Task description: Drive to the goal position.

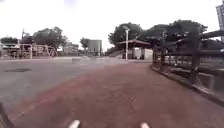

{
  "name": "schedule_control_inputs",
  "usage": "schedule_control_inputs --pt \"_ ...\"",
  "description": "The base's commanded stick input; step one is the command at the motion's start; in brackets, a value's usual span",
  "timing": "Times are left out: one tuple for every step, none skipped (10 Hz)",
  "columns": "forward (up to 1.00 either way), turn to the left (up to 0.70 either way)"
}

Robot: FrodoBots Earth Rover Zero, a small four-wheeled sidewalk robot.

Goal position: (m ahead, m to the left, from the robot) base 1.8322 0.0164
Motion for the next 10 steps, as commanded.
schedule_control_inputs --pt "0.70 0.08" --pt "0.70 0.08" --pt "0.70 0.08" --pt "0.70 0.03" --pt "0.70 -0.06" --pt "0.70 -0.14" --pt "0.70 -0.23" --pt "0.70 -0.27" --pt "0.70 -0.27" --pt "0.70 -0.27"
